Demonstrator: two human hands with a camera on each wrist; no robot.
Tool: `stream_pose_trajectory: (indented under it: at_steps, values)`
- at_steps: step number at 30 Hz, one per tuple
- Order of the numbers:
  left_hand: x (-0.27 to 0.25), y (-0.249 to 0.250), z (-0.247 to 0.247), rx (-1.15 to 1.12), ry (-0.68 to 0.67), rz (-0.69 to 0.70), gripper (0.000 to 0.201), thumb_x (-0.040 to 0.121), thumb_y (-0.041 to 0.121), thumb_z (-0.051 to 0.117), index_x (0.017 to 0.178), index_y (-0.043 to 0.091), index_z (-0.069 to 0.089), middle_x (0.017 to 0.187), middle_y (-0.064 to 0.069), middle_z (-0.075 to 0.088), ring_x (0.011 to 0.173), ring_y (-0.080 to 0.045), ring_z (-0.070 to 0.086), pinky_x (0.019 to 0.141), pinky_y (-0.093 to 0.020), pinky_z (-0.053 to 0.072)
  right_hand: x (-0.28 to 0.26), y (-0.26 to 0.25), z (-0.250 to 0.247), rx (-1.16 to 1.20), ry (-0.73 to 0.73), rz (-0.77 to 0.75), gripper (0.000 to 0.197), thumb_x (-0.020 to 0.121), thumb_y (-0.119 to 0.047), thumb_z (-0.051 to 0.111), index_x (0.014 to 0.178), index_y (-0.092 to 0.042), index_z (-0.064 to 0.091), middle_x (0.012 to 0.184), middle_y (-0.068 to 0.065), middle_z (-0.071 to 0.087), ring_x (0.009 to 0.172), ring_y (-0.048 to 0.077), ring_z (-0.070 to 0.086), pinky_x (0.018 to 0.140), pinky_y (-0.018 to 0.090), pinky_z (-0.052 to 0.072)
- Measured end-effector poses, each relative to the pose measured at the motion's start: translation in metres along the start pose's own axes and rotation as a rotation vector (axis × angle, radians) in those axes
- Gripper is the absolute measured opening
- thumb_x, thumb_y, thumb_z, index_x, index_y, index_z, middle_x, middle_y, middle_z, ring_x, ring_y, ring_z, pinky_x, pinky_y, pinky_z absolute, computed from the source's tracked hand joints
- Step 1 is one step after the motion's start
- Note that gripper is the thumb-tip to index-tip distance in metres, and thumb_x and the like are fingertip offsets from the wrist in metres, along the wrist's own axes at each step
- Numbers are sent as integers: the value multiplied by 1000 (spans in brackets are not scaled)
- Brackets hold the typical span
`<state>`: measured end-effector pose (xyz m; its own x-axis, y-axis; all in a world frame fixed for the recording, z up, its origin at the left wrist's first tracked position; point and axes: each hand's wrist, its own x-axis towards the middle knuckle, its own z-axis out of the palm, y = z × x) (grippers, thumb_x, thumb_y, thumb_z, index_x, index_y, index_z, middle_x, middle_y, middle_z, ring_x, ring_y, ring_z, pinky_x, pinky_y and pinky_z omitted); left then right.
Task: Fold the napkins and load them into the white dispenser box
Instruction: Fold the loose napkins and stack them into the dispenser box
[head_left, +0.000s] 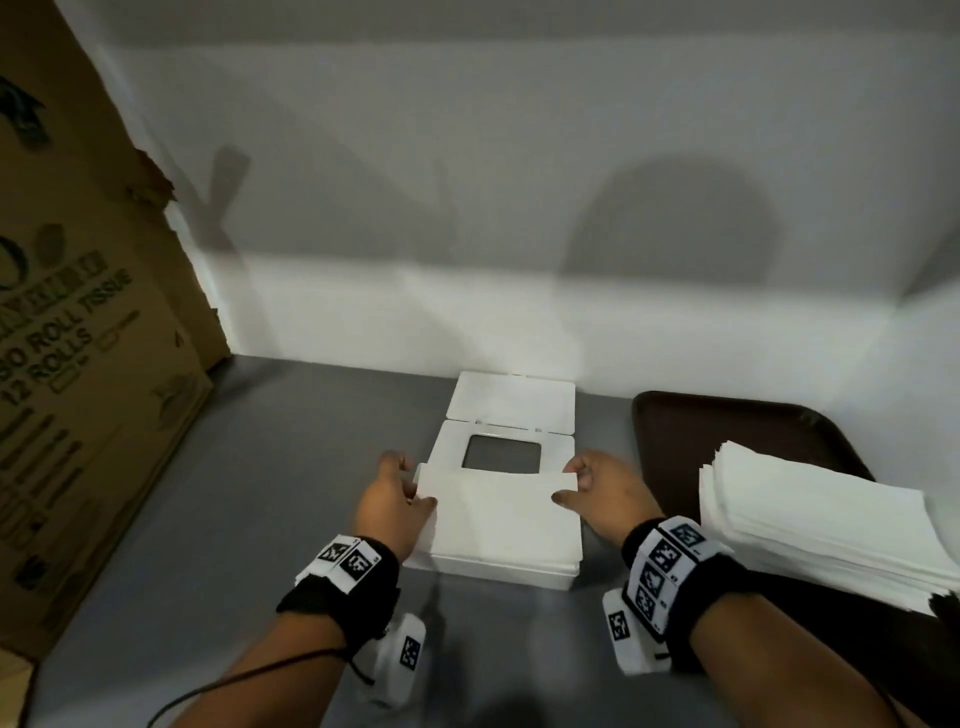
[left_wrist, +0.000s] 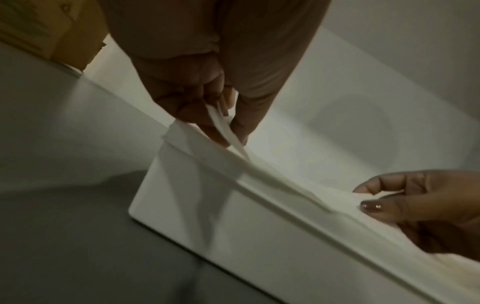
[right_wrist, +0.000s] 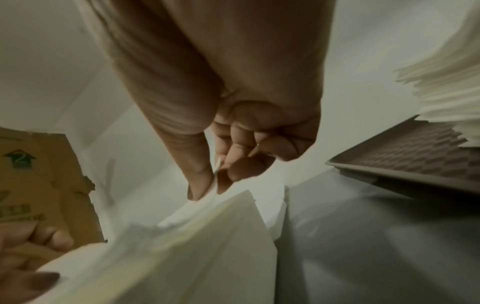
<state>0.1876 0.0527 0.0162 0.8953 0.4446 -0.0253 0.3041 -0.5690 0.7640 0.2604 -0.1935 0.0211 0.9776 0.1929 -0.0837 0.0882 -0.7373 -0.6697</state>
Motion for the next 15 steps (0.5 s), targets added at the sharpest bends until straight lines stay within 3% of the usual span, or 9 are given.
stream_pose_trajectory:
  at_steps: [5, 9, 13, 15]
  values:
    - [3, 2, 0, 102, -53, 27, 39, 83, 6, 62, 116, 12, 41, 83, -3, 57, 73, -22, 54, 69, -24, 38, -6, -6, 9, -147, 22, 19, 32, 78, -33, 74, 103, -23, 57, 84, -7, 56, 82, 14, 57, 78, 26, 47]
    - [3, 3, -1, 197, -100, 61, 35, 83, 8, 62, 113, 14, 44, 92, -3, 60, 83, -25, 58, 75, -29, 45, -17, -6, 14, -179, 81, -21, 38, 80, -32, 72, 111, -21, 53, 88, -6, 56, 83, 15, 56, 75, 26, 45]
    - [-1, 8, -2, 404, 37, 253, 39, 75, 12, 70, 111, 12, 56, 112, -11, 54, 106, -33, 51, 88, -39, 45, -28, -12, 16, -271, 187, -174, 44, 81, -28, 73, 120, -19, 53, 109, 1, 52, 99, 19, 54, 87, 30, 46]
    - [-6, 16, 1, 384, 6, 314, 34, 79, 17, 67, 112, 13, 57, 113, -9, 53, 108, -31, 50, 90, -36, 42, -33, -17, 14, -311, 119, -216, 37, 84, -28, 70, 117, -19, 57, 113, 1, 52, 105, 19, 52, 90, 27, 42]
